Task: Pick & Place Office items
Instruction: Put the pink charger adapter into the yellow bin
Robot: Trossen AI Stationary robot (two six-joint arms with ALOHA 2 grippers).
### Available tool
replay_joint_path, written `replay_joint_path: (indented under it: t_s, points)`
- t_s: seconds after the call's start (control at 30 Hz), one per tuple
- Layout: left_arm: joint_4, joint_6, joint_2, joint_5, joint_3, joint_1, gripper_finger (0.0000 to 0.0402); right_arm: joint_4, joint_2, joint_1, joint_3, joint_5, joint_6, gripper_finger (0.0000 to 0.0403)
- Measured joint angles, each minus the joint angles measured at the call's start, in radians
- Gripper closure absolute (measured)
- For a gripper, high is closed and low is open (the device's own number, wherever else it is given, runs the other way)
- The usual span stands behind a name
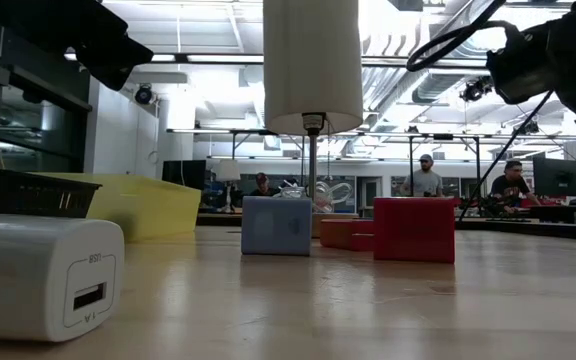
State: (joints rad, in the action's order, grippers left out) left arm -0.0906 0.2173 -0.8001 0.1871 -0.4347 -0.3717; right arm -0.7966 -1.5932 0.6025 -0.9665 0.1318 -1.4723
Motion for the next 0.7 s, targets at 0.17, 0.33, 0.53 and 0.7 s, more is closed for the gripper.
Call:
replay_joint_path:
  t_s: [0.17, 0.33, 0.53, 0.7]
  points:
    - [0.0, 0.0, 0.0, 0.0, 0.0, 0.0, 0.0218, 0.008, -0.019, 0.0, 0.0, 0.0, 0.001, 0.0231]
    - [0.0, 0.0, 0.0, 0.0, 0.0, 0.0, 0.0218, 0.036, -0.07, 0.007, 0.0, -0.008, 0.009, 0.0231]
    - [0.0, 0.0, 0.0, 0.0, 0.0, 0.0, 0.0218, 0.039, -0.101, 0.006, 0.0, -0.024, 0.01, 0.0231]
    - [0.0, 0.0, 0.0, 0.0, 0.0, 0.0, 0.0218, 0.038, -0.101, 0.006, 0.0, -0.028, 0.01, 0.0231]
